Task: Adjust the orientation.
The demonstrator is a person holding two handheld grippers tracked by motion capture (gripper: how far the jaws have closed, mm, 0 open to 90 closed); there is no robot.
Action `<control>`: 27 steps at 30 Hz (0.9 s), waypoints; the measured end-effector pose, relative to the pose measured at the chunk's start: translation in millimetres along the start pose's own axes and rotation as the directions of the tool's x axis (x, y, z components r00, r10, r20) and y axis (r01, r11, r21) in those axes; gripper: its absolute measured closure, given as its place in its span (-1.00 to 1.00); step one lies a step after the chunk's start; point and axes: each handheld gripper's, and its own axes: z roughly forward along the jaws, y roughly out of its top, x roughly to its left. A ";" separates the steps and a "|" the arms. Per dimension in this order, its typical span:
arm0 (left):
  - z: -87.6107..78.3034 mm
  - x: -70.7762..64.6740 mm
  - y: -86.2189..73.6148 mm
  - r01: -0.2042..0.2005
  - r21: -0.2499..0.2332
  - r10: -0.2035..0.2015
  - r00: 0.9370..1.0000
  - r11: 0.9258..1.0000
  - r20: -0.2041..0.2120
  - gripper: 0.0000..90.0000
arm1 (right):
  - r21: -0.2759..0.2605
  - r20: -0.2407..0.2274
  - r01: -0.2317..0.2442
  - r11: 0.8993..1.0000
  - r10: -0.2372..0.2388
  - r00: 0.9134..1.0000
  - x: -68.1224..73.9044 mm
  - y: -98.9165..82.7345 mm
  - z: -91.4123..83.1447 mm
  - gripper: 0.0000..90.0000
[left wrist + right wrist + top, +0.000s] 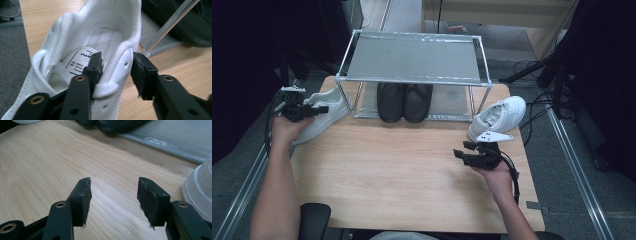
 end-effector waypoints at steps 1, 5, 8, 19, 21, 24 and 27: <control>-0.8 0.4 -0.1 -0.004 0.003 0.004 1.000 1.000 0.001 0.46 | 0.001 0.000 -0.001 1.000 0.001 1.000 -0.2 0.0 0.1 0.02; -1.4 -0.3 0.2 0.002 0.002 -0.002 1.000 1.000 0.001 0.59 | 0.002 0.001 -0.002 1.000 0.002 1.000 -0.2 0.0 0.9 0.02; -1.5 -1.0 0.7 0.003 0.006 -0.003 1.000 1.000 -0.003 0.63 | 0.006 -0.002 0.001 1.000 -0.001 1.000 0.1 -0.2 2.1 0.02; -8.2 1.4 0.8 0.049 0.021 -0.048 0.999 0.999 -0.025 0.79 | 0.002 -0.002 -0.004 1.000 0.004 1.000 -0.4 0.6 3.5 0.02; -10.1 1.3 0.3 0.050 0.025 -0.049 0.998 0.998 -0.025 0.81 | 0.003 -0.003 -0.003 1.000 0.003 1.000 -0.3 0.9 4.0 0.02; -11.8 0.4 0.0 0.064 0.032 -0.063 0.998 0.997 -0.025 0.82 | 0.008 -0.004 -0.006 1.000 0.006 1.000 0.4 1.6 4.9 0.02; -13.5 -2.4 1.4 0.073 0.041 -0.071 0.997 0.997 -0.043 0.82 | 0.005 -0.010 0.001 1.000 -0.001 1.000 0.3 2.4 6.4 0.01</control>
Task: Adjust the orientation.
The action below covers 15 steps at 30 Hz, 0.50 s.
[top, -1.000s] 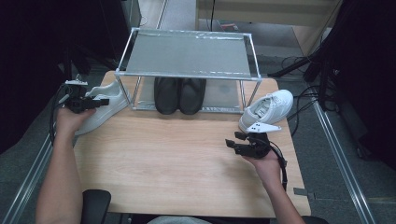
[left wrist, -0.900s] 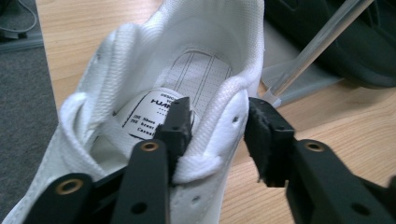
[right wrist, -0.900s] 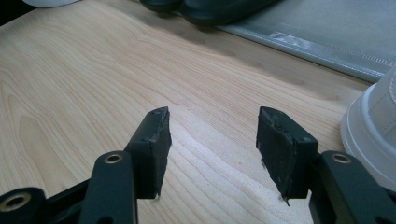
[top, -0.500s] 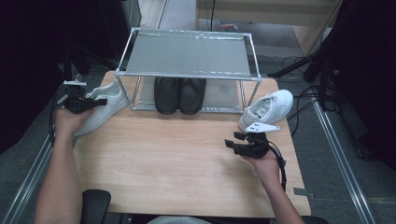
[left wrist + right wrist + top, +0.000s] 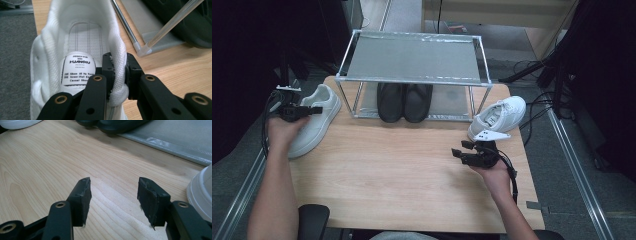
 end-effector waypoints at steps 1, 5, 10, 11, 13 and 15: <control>-1.6 -0.6 0.2 -0.001 0.000 0.001 1.000 1.000 -0.004 0.82 | 0.002 0.000 -0.002 1.000 0.002 1.000 0.2 0.4 0.2 0.01; -7.8 -1.3 -1.1 0.021 -0.012 -0.021 1.000 1.000 0.003 0.82 | 0.000 -0.007 -0.001 1.000 0.001 1.000 0.1 2.0 1.5 0.01; -15.4 -5.2 -1.8 0.026 -0.012 -0.025 1.000 1.000 0.011 0.82 | 0.000 -0.018 0.005 1.000 -0.005 1.000 0.3 4.7 4.4 0.01; -17.0 -5.8 -2.0 0.030 -0.017 -0.029 0.999 0.999 0.015 0.82 | -0.003 -0.022 0.006 1.000 -0.006 1.000 0.6 5.1 5.2 0.01; -20.6 -6.9 -2.0 0.045 -0.019 -0.044 0.999 0.999 0.024 0.82 | -0.001 -0.027 0.010 1.000 -0.010 1.000 1.0 6.3 6.7 0.01; -24.1 -9.1 -2.5 0.050 -0.024 -0.049 0.999 0.998 0.020 0.82 | -0.001 -0.032 0.007 1.000 -0.007 0.999 1.6 7.8 8.1 0.01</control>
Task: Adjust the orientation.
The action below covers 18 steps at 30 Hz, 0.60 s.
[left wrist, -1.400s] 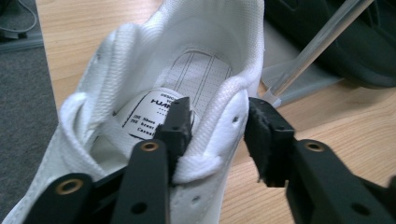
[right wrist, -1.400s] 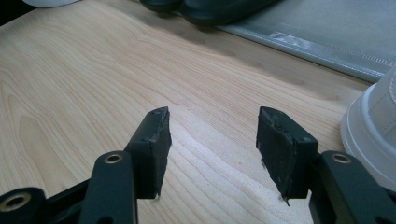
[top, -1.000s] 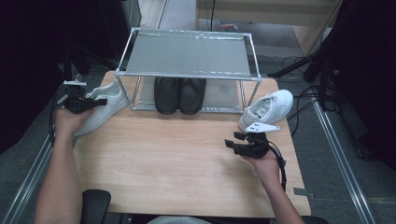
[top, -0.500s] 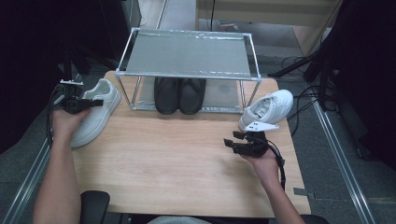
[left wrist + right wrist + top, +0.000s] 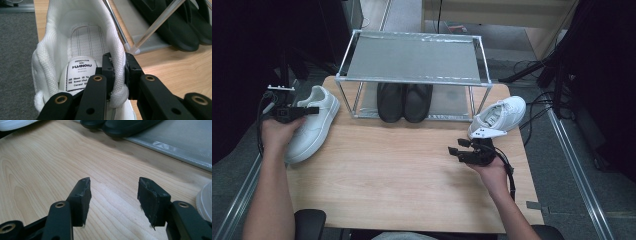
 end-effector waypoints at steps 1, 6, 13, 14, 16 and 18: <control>-2.0 -1.3 -0.4 -0.001 0.000 0.001 1.000 1.000 0.000 0.82 | 0.000 -0.001 0.003 1.000 -0.003 1.000 -0.1 0.7 0.6 0.01; -11.8 -5.8 -4.4 -0.006 0.003 0.006 1.000 1.000 -0.005 0.82 | 0.004 -0.015 0.009 1.000 -0.009 1.000 0.8 4.7 5.9 0.00; -24.6 -12.1 -13.7 -0.003 0.009 0.003 1.000 1.000 -0.006 0.82 | 0.012 -0.034 0.027 1.000 -0.027 0.999 3.7 11.2 14.1 0.00; -25.8 -13.7 -15.1 -0.003 0.007 0.003 1.000 1.000 -0.005 0.82 | 0.012 -0.038 0.029 1.000 -0.028 0.999 3.9 12.1 15.2 0.00; -28.1 -16.6 -18.0 -0.006 0.005 0.006 1.000 1.000 0.002 0.82 | 0.011 -0.043 0.032 0.999 -0.032 0.999 4.2 14.1 17.4 0.00; -30.4 -20.6 -21.2 -0.009 0.008 0.009 1.000 1.000 0.009 0.82 | 0.012 -0.047 0.040 0.999 -0.039 0.998 4.1 16.0 19.4 0.00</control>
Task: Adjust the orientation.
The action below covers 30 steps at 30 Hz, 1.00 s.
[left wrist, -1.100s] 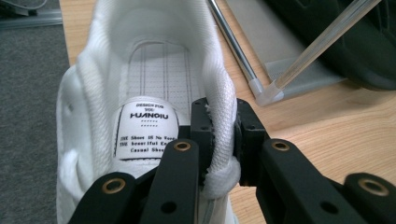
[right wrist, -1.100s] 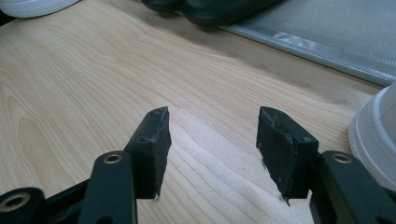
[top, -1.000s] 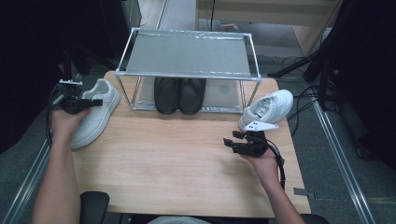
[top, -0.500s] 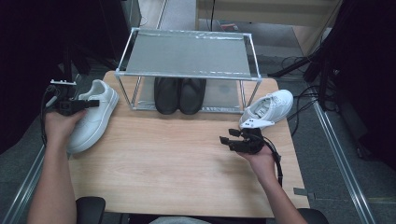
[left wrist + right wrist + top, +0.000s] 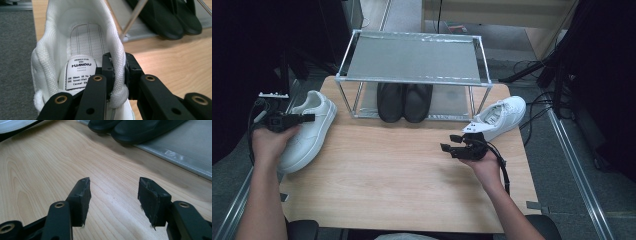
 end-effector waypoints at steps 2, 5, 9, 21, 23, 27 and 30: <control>-2.5 -5.3 -3.6 -0.003 0.004 0.003 1.000 1.000 0.002 0.82 | -0.002 -0.005 -0.001 1.000 0.001 1.000 -0.3 1.8 2.0 -0.01; -6.9 -13.4 -8.7 -0.009 0.012 0.009 1.000 1.000 0.007 0.82 | -0.009 -0.008 0.004 1.000 -0.004 1.000 -0.5 3.7 3.8 -0.01; -9.4 -26.7 -14.7 -0.026 0.023 0.025 1.000 0.999 0.019 0.82 | -0.002 -0.017 0.008 1.000 -0.008 1.000 0.1 6.3 6.7 -0.01; -3.0 -78.6 -26.4 -0.114 0.056 0.108 0.989 0.992 0.101 0.82 | -0.003 -0.035 0.012 1.000 -0.012 0.999 2.1 10.9 11.3 -0.01; -0.3 -88.1 -25.0 -0.129 0.063 0.120 0.985 0.990 0.124 0.81 | -0.003 -0.037 0.015 1.000 -0.015 0.999 2.4 11.2 11.5 -0.01; 4.1 -108.7 -20.7 -0.176 0.059 0.165 0.973 0.983 0.161 0.81 | 0.001 -0.039 0.021 1.000 -0.021 0.999 3.2 11.1 11.6 -0.01; 8.3 -123.8 -18.4 -0.215 0.055 0.201 0.961 0.975 0.189 0.81 | 0.000 -0.037 0.016 1.000 -0.016 0.999 3.0 11.1 11.4 -0.01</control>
